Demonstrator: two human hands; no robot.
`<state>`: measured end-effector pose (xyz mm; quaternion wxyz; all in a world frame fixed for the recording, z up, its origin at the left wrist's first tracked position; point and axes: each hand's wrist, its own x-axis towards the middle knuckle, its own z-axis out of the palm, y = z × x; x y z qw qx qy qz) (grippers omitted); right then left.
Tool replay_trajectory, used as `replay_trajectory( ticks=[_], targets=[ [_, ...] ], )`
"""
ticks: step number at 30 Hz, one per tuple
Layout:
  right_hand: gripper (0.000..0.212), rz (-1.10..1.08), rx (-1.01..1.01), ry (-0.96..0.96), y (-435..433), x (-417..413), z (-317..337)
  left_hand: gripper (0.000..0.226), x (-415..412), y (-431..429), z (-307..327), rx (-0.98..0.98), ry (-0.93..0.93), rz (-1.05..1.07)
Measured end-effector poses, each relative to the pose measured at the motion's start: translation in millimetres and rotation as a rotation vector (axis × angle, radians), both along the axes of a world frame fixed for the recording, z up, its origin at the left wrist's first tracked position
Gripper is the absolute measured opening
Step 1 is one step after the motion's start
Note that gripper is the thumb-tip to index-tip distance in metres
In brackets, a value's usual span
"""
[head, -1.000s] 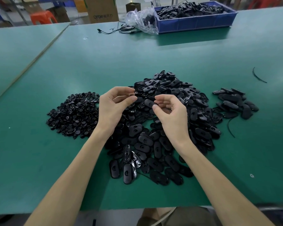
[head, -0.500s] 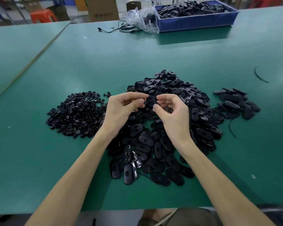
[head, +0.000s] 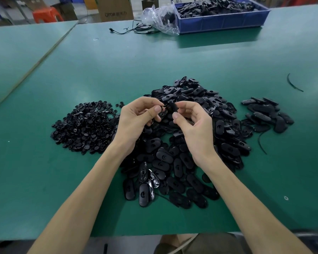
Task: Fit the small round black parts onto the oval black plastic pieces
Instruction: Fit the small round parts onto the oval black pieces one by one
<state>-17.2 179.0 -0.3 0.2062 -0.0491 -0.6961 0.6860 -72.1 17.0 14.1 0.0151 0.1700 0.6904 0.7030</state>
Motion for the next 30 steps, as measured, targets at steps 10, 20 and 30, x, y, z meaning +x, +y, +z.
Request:
replay_trajectory(
  ticks=[10,20,30],
  targets=[
    [0.019,0.024,-0.078,-0.011,-0.1,0.0,1.0,0.002,-0.4,1.9,-1.6,-0.028,0.041,0.033],
    [0.024,0.067,0.004,-0.013,-1.1,2.1,0.9,0.010,0.4,3.2,-2.7,-0.109,0.071,0.042],
    [0.032,0.003,0.083,-0.069,-2.3,4.2,-0.4,0.013,2.7,2.7,0.4,-0.093,0.074,0.057]
  ],
)
